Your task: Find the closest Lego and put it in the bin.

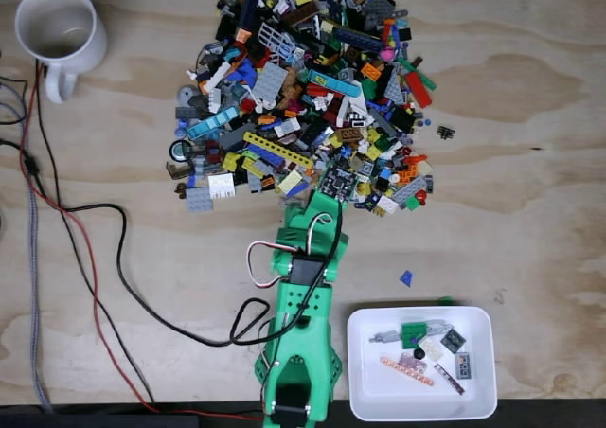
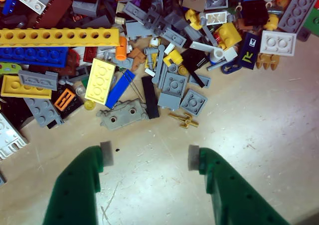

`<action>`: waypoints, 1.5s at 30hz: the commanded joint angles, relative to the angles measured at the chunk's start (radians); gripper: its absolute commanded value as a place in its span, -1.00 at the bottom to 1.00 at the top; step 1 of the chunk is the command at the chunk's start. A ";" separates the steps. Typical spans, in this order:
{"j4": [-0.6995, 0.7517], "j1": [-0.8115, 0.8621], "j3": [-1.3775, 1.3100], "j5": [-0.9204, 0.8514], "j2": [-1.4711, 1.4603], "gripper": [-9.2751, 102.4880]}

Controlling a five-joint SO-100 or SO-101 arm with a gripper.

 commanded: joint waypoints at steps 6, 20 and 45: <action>0.003 -0.044 -0.018 0.025 -0.029 -0.47; 0.017 -0.167 0.002 0.057 -0.034 -0.47; -0.253 -0.736 -0.321 0.434 -0.759 -0.28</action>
